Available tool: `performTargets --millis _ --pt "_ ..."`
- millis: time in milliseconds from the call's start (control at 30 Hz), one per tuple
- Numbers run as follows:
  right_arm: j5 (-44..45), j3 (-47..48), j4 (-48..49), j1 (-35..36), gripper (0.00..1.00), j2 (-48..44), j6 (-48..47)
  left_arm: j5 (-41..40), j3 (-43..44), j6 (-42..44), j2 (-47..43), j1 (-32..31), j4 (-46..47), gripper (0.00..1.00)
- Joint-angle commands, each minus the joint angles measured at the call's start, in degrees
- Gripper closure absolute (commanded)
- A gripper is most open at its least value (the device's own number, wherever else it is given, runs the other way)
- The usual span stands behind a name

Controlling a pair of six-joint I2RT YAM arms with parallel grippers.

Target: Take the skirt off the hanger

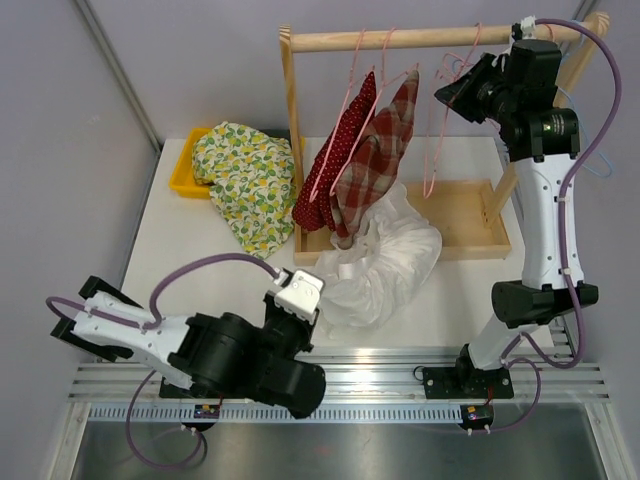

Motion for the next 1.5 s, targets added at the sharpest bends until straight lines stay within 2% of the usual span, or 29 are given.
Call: performTargets --millis 0,33,100,133,200,233,300,333,400,433,467,533,567,633,667,733,767,833,867,1000,1033,1133,1300,1400,1467 --pt "-0.06 -5.11 0.59 -0.18 0.98 -5.26 -1.52 -7.59 6.78 12.96 -3.57 4.01 -5.41 1.0" --pt "-0.15 -8.35 1.2 -0.18 0.81 -7.36 -1.61 -7.51 7.22 24.5 -4.27 5.5 1.92 1.0" --pt "0.28 -11.61 1.82 -0.18 0.49 -9.91 -2.23 -6.8 7.58 34.84 -6.81 9.37 9.25 1.0" --pt "0.72 -14.5 2.26 -0.18 0.15 -12.36 -2.58 -6.71 7.49 44.55 -7.87 10.61 16.34 1.0" --pt "1.86 -16.45 1.91 -0.18 0.02 -14.4 -3.36 -6.37 7.84 52.52 -11.02 14.65 22.18 1.0" --pt "2.65 -18.12 1.48 -0.26 0.01 -16.41 -3.63 -5.93 7.67 61.17 -12.26 16.23 29.78 1.0" --pt "3.27 -19.71 1.38 -0.18 0.01 -18.18 -4.33 -2.95 6.09 70.01 -16.29 21.85 39.04 1.0" --pt "3.88 -21.54 1.47 -0.09 0.01 -20.01 -4.51 -1.37 5.74 76.92 -17.27 23.78 46.92 1.0" --pt "4.24 -23.14 1.73 -0.18 0.01 -21.7 -4.78 3.29 5.91 81.72 -17.72 30.02 52.6 1.0" --pt "4.33 -24.45 2.17 -0.18 0.01 -23.1 -4.69 5.22 8.43 83.65 -15.89 32.22 53.4 1.0" --pt "4.07 -25.16 2.26 -0.18 0.01 -23.63 -4.69 9.42 10.11 83.94 -14.48 37.2 52.8 1.0" --pt "3.54 -26.74 2.53 -0.18 0.0 -25.3 -4.6 13.83 16.59 83.24 -8.62 42.15 48.95 1.0" --pt "3.19 -27.36 2.79 -0.09 0.0 -25.83 -4.51 18.38 18.98 83.06 -6.49 47.39 48.23 1.0" --pt "2.57 -29.28 3.05 -0.18 0.01 -27.58 -4.69 23.41 26.42 81.93 -2.8 53.39 46.65 1.0" --pt "2.4 -30.08 3.31 -0.18 0.01 -28.11 -4.69 27.52 29.43 81.39 1.83 59.86 46.21 1.0" --pt "1.7 -32.79 4.1 -0.18 0.01 -29.95 -4.6 30.1 36.89 80.69 7.3 66.13 44.81 1.0" --pt "1.43 -33.94 4.54 -0.18 0.01 -30.57 -4.6 32.2 44.85 80.25 12.98 71.99 44.54 1.0" --pt "0.21 -37.01 5.77 -0.18 0.01 -32.15 -4.43 34.06 53.34 80.51 18.99 76.86 47.05 1.0" --pt "-0.59 -37.99 6.39 -0.18 0.01 -32.6 -4.25 35.81 51.11 81.12 19.63 80.89 51.52 1.0" --pt "-4.8 -41.33 8.33 -0.18 0.01 -33.13 -3.81 45.21 55.47 75.0 29.97 90.32 60.86 1.0" --pt "-5.94 -41.77 7.98 -0.18 0.01 -32.87 -3.98 48.88 56.09 69.75 31.83 93.73 62.1 1.0" --pt "-7.1 -43.79 8.94 -0.18 0.01 -33.48 -4.52 56.19 56.36 59.98 37.98 98.75 65.71 1.0" --pt "-10.42 -48.54 13.95 -0.18 0.02 -36.11 -3.99 59.38 53.64 55.55 48.0 99.56 67.48 1.0" --pt "-13.59 -48.63 16.31 -0.09 0.02 -36.82 -4.69 57.28 48.65 54.06 53.9 100.09 67.91 1.0" --pt "-15.44 -48.37 17.55 -0.09 0.02 -37.52 -4.69 57.18 46.87 52.22 57.5 100.7 67.65 0.93"
